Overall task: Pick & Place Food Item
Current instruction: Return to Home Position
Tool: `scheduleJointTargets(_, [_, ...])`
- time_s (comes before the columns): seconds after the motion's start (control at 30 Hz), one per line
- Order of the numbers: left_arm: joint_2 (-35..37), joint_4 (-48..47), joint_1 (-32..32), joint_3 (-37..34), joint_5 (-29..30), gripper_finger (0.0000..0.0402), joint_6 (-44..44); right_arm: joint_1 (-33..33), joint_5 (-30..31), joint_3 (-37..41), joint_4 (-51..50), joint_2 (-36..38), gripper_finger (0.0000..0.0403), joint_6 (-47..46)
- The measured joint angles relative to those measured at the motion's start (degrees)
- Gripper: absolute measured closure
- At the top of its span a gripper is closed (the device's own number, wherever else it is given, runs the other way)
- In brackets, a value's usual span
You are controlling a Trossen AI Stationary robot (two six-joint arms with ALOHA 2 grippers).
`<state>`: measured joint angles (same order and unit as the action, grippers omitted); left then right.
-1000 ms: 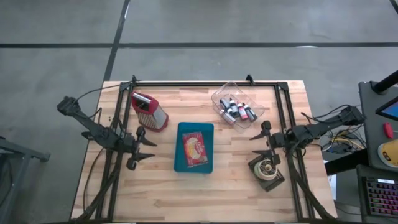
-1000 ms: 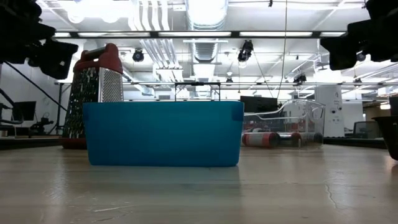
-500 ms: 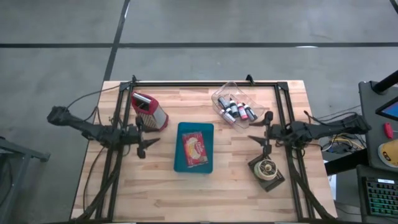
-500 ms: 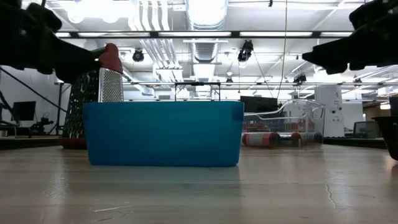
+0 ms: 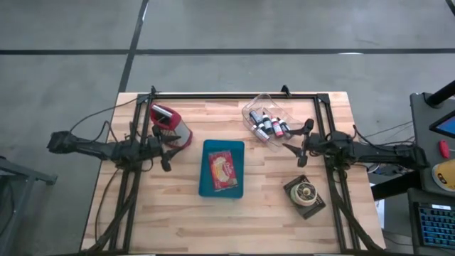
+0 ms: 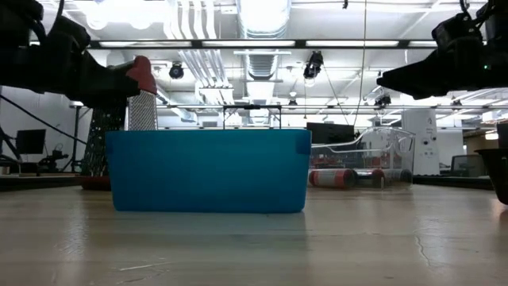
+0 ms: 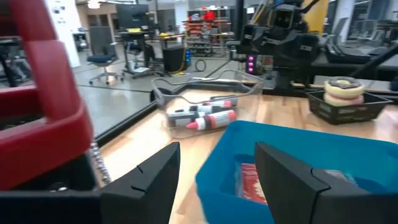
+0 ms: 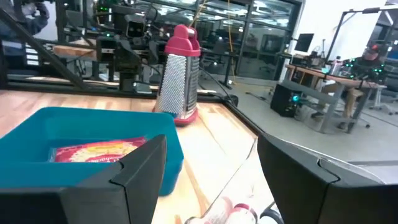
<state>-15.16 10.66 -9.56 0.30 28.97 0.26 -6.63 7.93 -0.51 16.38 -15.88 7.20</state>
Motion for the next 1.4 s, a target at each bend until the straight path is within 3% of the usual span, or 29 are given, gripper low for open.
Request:
scheduleJointTargets(0.17, [0.0, 0.0, 1.6, 0.0, 0.0, 0.019, -1.0, -3.5, -3.3, 0.0, -0.2, 0.0, 0.0154, -1.6])
scheduleJointTargets(0.7, [0.0, -2.8, 1.7, 0.0, 0.9, 0.019, -3.9, -3.9, -3.4, 0.0, -1.2, -0.1, 0.0154, -2.8])
scheduleJointTargets(0.87, [0.0, -4.7, 1.7, 0.0, -5.7, 0.019, -4.6, -3.9, -3.9, 0.0, -1.2, -0.1, 0.0154, -3.8])
scheduleJointTargets(1.1, [0.1, -3.9, 2.0, 0.0, -11.6, 0.019, -5.0, -3.9, -8.8, 0.0, -1.2, -0.1, 0.0154, -4.9])
scheduleJointTargets(1.27, [0.1, -2.2, 2.0, 0.0, -18.9, 0.019, -4.6, -3.9, -14.7, 0.0, -1.2, -0.3, 0.0154, -5.4])
scheduleJointTargets(1.4, [0.1, -2.0, 2.0, 0.0, -21.2, 0.019, -4.6, -3.9, -15.6, 0.0, -1.2, -0.3, 0.0154, -5.9])
